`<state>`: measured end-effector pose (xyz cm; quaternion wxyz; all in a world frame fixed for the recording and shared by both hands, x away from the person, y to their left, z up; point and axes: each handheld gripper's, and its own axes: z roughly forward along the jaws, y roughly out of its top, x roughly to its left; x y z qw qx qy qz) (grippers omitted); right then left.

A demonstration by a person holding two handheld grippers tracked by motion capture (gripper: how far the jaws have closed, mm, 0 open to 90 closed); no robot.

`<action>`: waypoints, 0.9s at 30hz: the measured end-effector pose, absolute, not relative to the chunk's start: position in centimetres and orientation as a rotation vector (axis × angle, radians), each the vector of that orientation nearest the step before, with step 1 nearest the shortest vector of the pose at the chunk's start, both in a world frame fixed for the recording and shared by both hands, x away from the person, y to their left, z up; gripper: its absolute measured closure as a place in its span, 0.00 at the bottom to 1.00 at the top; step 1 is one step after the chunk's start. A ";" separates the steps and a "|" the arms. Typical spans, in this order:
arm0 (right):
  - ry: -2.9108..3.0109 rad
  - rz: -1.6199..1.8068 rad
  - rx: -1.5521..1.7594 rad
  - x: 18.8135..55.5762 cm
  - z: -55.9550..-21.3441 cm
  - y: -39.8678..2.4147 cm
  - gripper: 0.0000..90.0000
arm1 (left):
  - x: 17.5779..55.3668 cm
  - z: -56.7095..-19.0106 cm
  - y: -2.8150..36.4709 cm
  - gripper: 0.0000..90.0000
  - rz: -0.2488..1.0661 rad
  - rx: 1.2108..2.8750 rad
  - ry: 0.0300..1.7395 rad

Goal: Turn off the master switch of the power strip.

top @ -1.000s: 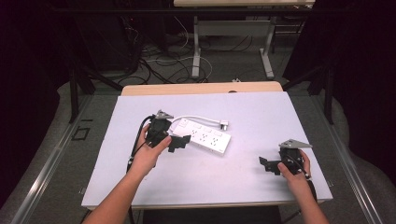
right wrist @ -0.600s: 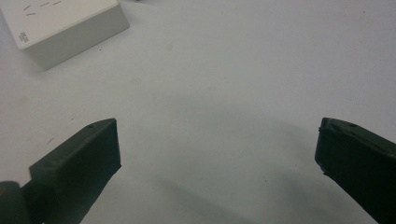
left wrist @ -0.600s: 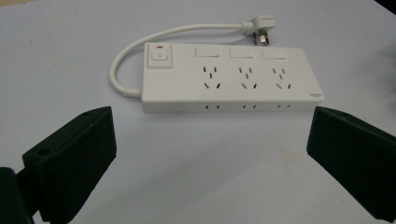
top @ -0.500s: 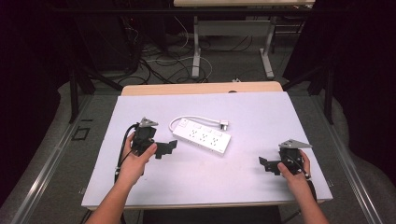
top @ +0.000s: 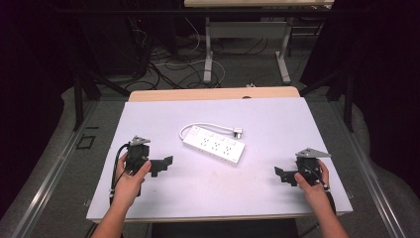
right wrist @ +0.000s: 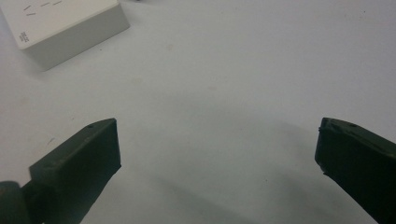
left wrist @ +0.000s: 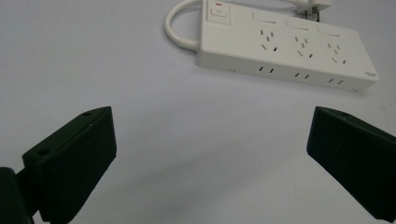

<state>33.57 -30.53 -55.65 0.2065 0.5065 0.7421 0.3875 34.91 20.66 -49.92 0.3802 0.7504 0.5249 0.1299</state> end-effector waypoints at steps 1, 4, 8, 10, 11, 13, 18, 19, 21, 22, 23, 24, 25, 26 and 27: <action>2.066 1.081 1.413 33.6 -55.6 -30.5 0.00 | 34.9 -50.1 20.9 0.01 0.333 1.913 1.347; 2.068 1.080 1.406 33.6 -55.6 -30.5 0.00 | 34.7 -50.6 21.6 0.01 0.341 1.886 1.380; 2.068 1.080 1.407 33.6 -55.7 -30.5 0.00 | 34.6 -51.3 22.5 0.01 0.326 1.866 1.407; 2.066 1.081 1.413 33.6 -55.7 -30.5 0.00 | 34.5 -51.7 22.8 0.01 0.327 1.856 1.420; 2.067 1.080 1.413 33.6 -55.7 -30.5 0.00 | 34.5 -51.9 22.9 0.01 0.326 1.855 1.425; 2.068 1.076 1.408 33.6 -55.7 -30.5 0.00 | 34.5 -52.3 23.2 0.01 0.339 1.853 1.432; 2.068 1.076 1.407 33.6 -55.6 -30.5 0.00 | 34.5 -53.1 23.9 0.01 0.355 1.845 1.449; 2.068 1.080 1.407 33.6 -55.7 -30.5 0.00 | 34.5 -53.2 24.1 0.01 0.366 1.849 1.452; 2.068 1.079 1.406 33.6 -55.6 -30.6 0.00 | 34.5 -53.4 24.5 0.01 0.380 1.849 1.462; 2.068 1.079 1.406 33.6 -55.6 -30.6 0.00 | 34.6 -53.6 24.6 0.01 0.385 1.844 1.468; 2.067 1.080 1.412 33.6 -55.6 -30.5 0.00 | 34.6 -53.7 24.8 0.01 0.385 1.834 1.477; 2.068 1.079 1.412 33.6 -55.7 -30.5 0.00 | 34.5 -53.8 25.0 0.01 0.375 1.839 1.477; 2.068 1.078 1.411 33.6 -55.7 -30.5 0.00 | 34.5 -53.9 25.0 0.02 0.381 1.827 1.486; 2.069 1.078 1.410 33.6 -55.7 -30.5 0.00 | 34.5 -54.1 25.2 0.02 0.389 1.824 1.483; 2.069 1.079 1.411 33.6 -55.7 -30.5 0.00 | 34.5 -54.2 25.3 0.02 0.387 1.814 1.487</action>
